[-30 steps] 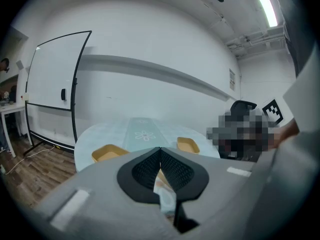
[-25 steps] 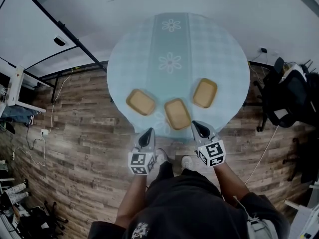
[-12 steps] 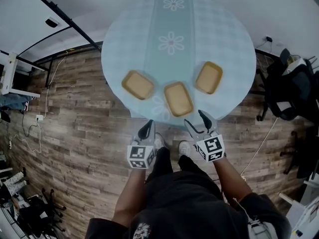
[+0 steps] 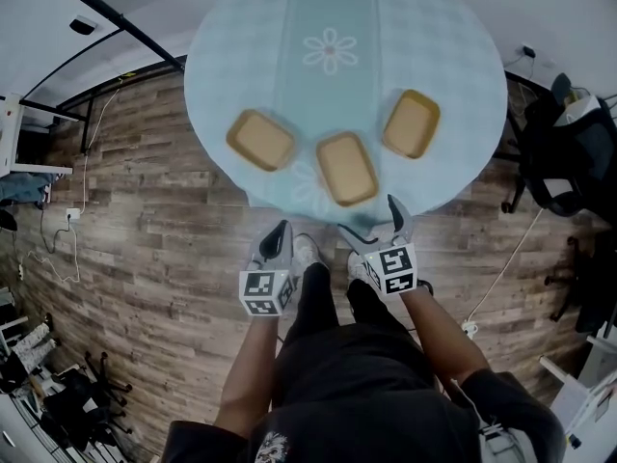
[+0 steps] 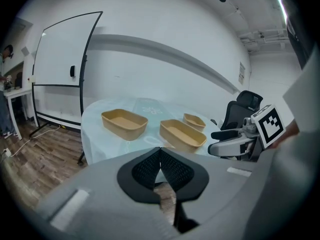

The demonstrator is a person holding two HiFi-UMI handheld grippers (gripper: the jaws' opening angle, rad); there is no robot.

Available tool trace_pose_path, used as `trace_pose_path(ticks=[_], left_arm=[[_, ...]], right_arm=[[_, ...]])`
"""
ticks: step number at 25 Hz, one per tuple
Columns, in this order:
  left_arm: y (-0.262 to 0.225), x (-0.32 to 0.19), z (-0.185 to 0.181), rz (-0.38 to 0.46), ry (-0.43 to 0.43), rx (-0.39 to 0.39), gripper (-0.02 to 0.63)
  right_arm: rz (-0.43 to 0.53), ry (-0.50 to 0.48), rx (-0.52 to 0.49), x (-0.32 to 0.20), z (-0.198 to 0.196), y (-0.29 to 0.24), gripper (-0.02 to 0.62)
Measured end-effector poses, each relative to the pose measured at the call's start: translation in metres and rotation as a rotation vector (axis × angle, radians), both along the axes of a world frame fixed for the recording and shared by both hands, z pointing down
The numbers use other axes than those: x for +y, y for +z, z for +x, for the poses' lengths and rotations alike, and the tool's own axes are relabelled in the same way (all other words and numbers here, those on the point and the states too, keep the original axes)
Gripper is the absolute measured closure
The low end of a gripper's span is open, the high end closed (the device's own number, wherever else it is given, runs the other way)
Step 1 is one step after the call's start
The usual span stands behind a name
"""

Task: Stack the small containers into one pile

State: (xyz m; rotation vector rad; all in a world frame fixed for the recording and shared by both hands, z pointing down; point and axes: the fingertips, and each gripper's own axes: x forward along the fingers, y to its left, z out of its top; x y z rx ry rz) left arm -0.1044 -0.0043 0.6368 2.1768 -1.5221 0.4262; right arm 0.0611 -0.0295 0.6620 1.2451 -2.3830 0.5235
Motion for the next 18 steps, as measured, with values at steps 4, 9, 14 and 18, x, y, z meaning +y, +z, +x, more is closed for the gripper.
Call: trace_pose_path(ticks=[4,9,14,18], left_arm=[[0.010,-0.002,-0.003,-0.005,-0.003,-0.006,0.600],[0.018,-0.004,-0.008,-0.009,0.000,-0.008,0.600],[0.021,-0.002,-0.016,-0.003,-0.017,-0.013,0.600],[0.023,0.001,-0.025,-0.014,-0.034,-0.006,0.600]], right_arm=[[-0.014,0.017,0.034,-0.011,0.000,0.018,0.057],[-0.021,0.040,0.074,-0.025,0.000,0.030,0.057],[-0.035,0.017,0.111,-0.028,-0.007,0.040,0.056],[-0.041,0.022,0.118,-0.033,-0.013,0.038,0.056]])
